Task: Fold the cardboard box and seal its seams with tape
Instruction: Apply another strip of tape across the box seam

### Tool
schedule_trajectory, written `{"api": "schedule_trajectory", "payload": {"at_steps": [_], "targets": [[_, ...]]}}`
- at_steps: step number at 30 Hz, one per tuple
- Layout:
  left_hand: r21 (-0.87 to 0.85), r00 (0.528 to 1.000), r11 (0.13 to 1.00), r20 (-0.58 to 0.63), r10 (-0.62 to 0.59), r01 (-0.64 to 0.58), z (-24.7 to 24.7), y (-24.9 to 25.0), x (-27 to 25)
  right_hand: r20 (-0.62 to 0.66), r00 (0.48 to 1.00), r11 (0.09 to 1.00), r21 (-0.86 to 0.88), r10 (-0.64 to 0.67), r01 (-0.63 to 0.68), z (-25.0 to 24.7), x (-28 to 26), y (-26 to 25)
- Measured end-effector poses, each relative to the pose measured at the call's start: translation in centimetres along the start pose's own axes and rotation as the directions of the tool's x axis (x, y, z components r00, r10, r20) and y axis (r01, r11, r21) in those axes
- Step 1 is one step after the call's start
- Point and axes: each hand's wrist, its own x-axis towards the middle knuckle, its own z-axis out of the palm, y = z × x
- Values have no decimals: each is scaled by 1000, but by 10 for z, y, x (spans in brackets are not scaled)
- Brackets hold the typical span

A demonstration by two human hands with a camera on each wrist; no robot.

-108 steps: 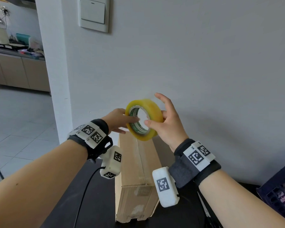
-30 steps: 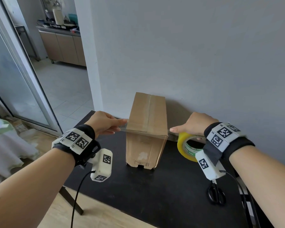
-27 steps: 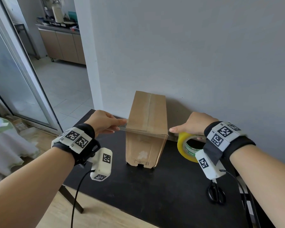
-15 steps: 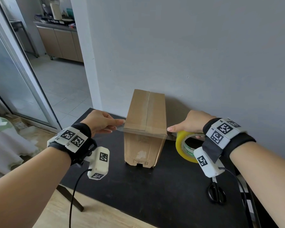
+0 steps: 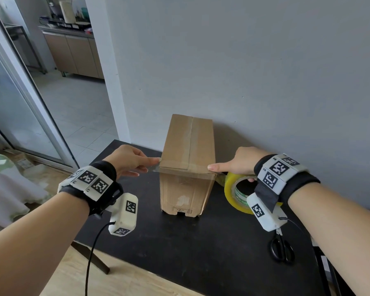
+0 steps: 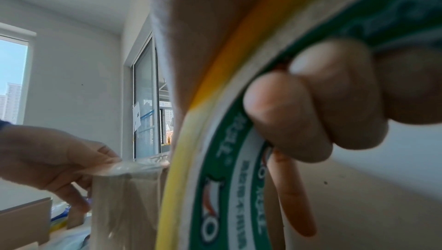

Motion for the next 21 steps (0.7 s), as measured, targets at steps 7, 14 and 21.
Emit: {"api": "schedule_trajectory", "payload": {"at_steps": [7,14,21], "targets": [[-29,993,998,105,-57,60,6,-10,-3,37,999,1000,-13,9,-8,-1,2,-6],[192,997,981,-75,23,-8,16,-19,6,47,999,1000,-9,20,-19,-1,0,-5],[456,979,872,-6,202,-177,14,23,-1,35,999,1000,-20,18,-18,-1,3,-6]]}}
